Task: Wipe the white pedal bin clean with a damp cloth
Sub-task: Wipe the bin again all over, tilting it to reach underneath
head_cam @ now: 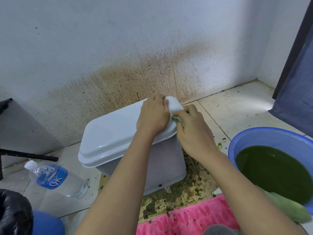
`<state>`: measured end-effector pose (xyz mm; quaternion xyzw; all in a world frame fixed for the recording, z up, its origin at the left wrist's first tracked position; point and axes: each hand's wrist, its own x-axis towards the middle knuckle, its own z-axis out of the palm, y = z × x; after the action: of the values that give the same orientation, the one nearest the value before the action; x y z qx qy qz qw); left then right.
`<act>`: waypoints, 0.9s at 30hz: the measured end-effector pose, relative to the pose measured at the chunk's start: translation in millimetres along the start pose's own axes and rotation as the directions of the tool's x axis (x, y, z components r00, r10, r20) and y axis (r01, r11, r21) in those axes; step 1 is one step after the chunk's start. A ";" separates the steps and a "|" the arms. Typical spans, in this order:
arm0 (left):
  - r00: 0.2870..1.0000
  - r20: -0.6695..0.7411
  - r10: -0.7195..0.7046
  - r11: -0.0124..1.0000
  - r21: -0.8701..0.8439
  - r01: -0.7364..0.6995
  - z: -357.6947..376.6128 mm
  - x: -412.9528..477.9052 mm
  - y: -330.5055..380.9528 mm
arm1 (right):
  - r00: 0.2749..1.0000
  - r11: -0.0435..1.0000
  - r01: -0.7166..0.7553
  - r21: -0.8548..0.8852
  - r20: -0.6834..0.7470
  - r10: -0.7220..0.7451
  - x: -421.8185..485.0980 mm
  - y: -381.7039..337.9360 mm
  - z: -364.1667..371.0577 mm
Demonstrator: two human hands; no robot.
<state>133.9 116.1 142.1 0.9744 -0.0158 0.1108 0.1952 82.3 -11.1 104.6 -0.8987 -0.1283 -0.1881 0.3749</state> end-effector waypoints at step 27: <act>0.995 -0.080 0.067 0.997 -0.021 -0.069 -5.9 -10.5 -2.8 | 0.963 0.979 -0.018 0.204 -0.260 0.072 -47.9 34.4 31.8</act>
<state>122.6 120.8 144.0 0.9658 -0.0426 0.1555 0.2031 59.8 -16.0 41.7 -0.8259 -0.0744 -0.2847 0.4810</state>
